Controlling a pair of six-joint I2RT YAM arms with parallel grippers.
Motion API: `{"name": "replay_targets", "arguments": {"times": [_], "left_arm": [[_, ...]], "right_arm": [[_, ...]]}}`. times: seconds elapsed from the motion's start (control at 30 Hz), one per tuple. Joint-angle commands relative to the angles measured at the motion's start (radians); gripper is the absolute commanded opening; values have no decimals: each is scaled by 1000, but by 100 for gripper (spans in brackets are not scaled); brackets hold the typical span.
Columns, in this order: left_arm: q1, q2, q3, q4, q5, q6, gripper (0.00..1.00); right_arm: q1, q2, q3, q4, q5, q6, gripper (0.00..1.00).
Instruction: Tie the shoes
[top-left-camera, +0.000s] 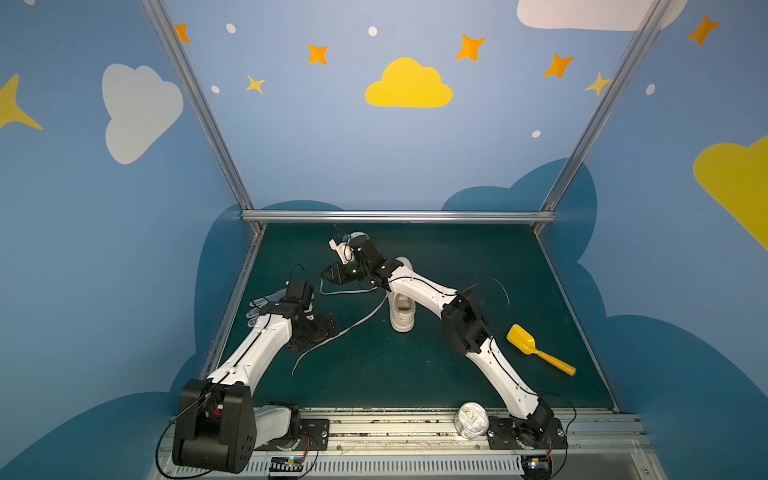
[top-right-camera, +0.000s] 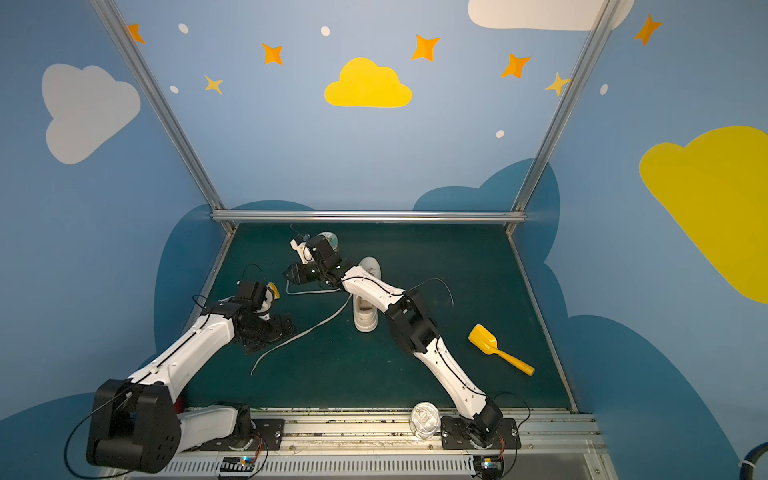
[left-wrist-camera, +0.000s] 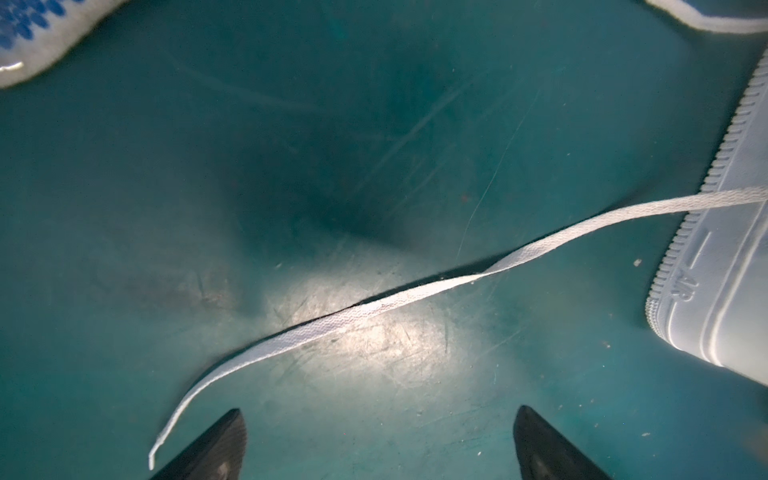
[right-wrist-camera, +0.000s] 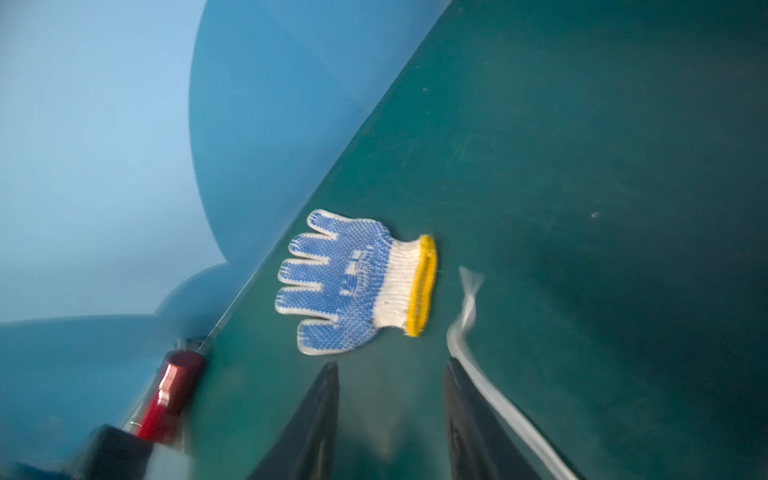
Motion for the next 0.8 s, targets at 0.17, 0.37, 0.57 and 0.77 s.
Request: {"name": "replay_targets", "arguments": {"times": [0.17, 0.37, 0.57, 0.77], "left_arm": [[-5, 12, 6, -43, -41, -24, 99], [-61, 70, 76, -119, -143, -14, 96], [-117, 179, 139, -203, -243, 7, 89], [-111, 255, 152, -261, -285, -87, 86]], "right_arm": [[-22, -187, -142, 1, 61, -61, 65], [-64, -360, -344, 55, 96, -99, 65], [-150, -544, -547, 85, 77, -133, 65], [-235, -654, -652, 61, 39, -179, 64]]}}
